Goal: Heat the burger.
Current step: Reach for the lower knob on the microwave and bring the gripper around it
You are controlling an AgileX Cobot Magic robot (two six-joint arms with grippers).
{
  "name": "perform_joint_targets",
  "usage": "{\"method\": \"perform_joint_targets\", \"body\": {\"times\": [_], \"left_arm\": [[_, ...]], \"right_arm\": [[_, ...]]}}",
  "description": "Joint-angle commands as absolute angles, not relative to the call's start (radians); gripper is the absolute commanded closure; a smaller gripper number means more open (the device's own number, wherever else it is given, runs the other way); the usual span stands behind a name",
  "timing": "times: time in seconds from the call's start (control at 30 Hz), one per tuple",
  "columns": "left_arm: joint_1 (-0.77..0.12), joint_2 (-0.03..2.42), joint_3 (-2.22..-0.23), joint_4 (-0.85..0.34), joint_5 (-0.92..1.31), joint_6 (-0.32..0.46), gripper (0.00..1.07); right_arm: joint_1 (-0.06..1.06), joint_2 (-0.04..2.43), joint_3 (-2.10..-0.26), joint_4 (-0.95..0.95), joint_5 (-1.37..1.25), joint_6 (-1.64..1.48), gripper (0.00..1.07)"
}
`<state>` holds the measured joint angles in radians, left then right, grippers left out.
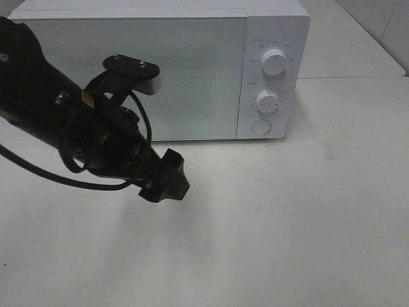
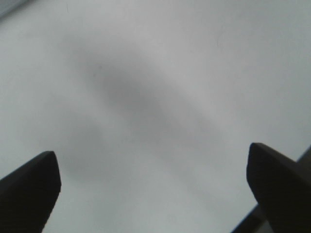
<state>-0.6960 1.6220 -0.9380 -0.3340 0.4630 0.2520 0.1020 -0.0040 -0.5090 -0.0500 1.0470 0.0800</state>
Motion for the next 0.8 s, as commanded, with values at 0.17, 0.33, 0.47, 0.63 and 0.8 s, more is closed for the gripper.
{"method": "perform_joint_targets", "body": {"times": [0.17, 0.33, 0.47, 0.63, 0.8], "left_arm": [[-0.545, 1.516, -0.938, -0.312, 0.745, 0.171, 0.08], [-0.327, 1.415, -0.938, -0.313, 0.915, 0.171, 0.08], [-0.218, 1.378, -0.938, -0.308, 0.973, 0.172, 0.08], [-0.045, 1.339, -0.938, -0.278, 1.085, 0.172, 0.08], [0.079, 1.28, -0.938, -0.226, 1.231, 0.175, 0.08]], "right_arm": [[0.094, -0.031, -0.508, -0.047, 1.037, 0.084, 0.31], [0.094, -0.031, -0.508, -0.047, 1.037, 0.084, 0.31], [0.094, -0.031, -0.508, -0.047, 1.037, 0.084, 0.31], [0.094, -0.031, -0.508, -0.047, 1.037, 0.087, 0.31], [0.094, -0.031, -0.508, -0.047, 1.037, 0.088, 0.31]]}}
